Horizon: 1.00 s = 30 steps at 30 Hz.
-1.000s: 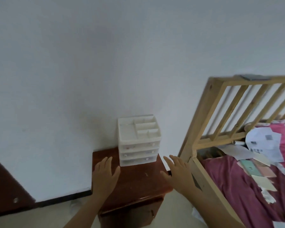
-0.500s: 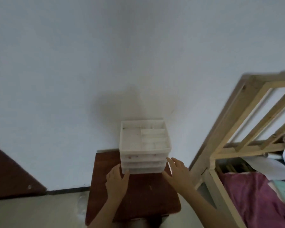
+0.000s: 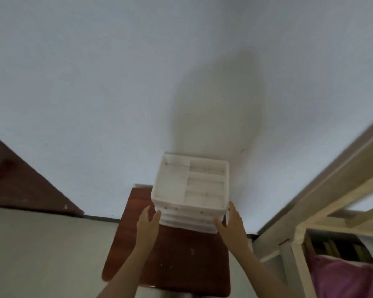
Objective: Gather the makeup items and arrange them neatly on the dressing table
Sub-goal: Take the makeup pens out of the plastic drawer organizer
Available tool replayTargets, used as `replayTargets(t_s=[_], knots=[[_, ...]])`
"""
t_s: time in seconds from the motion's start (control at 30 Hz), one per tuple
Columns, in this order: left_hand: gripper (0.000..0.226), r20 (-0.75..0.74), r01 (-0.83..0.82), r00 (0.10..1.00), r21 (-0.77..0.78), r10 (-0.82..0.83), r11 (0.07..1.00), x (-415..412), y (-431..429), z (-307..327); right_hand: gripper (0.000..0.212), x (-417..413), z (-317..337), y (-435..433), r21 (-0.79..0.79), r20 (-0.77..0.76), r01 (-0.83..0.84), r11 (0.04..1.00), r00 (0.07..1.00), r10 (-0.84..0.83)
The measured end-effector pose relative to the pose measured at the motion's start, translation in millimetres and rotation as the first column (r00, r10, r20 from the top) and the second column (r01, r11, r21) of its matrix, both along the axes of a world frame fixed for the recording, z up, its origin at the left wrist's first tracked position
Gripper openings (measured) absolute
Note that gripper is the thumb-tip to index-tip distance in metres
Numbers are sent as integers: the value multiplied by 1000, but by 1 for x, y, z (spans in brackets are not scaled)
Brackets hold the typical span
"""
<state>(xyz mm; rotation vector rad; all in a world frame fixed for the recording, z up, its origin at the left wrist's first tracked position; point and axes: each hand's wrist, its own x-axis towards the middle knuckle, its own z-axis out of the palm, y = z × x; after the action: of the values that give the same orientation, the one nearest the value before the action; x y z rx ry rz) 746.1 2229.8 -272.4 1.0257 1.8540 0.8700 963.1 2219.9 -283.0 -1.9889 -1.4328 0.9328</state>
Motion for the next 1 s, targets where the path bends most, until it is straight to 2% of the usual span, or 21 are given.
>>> replayTargets(t_s=[0.2, 0.37, 0.53, 0.7, 0.87, 1.0], knots=[[44, 9, -3, 1000, 9, 3, 1000, -8, 24, 1, 61, -6, -2, 9, 39, -202, 89, 995, 976, -79], [33, 110, 54, 993, -16, -52, 998, -9, 32, 2, 60, -13, 2, 9, 47, -277, 148, 988, 952, -130], [38, 169, 55, 984, -13, -52, 998, -11, 33, 1, 63, -20, 3, 8, 59, -306, 188, 980, 938, -161], [17, 252, 69, 966, -4, -66, 998, -11, 33, 1, 69, -23, 1, 8, 0, -266, 203, 979, 944, -195], [16, 346, 45, 937, 32, -54, 998, -9, 28, 4, 72, -24, 1, 9, -52, -271, 209, 977, 938, -215], [35, 372, 38, 927, 24, -44, 999, -9, 23, 6, 71, -24, -1, 6, -91, -308, 248, 964, 914, -264]])
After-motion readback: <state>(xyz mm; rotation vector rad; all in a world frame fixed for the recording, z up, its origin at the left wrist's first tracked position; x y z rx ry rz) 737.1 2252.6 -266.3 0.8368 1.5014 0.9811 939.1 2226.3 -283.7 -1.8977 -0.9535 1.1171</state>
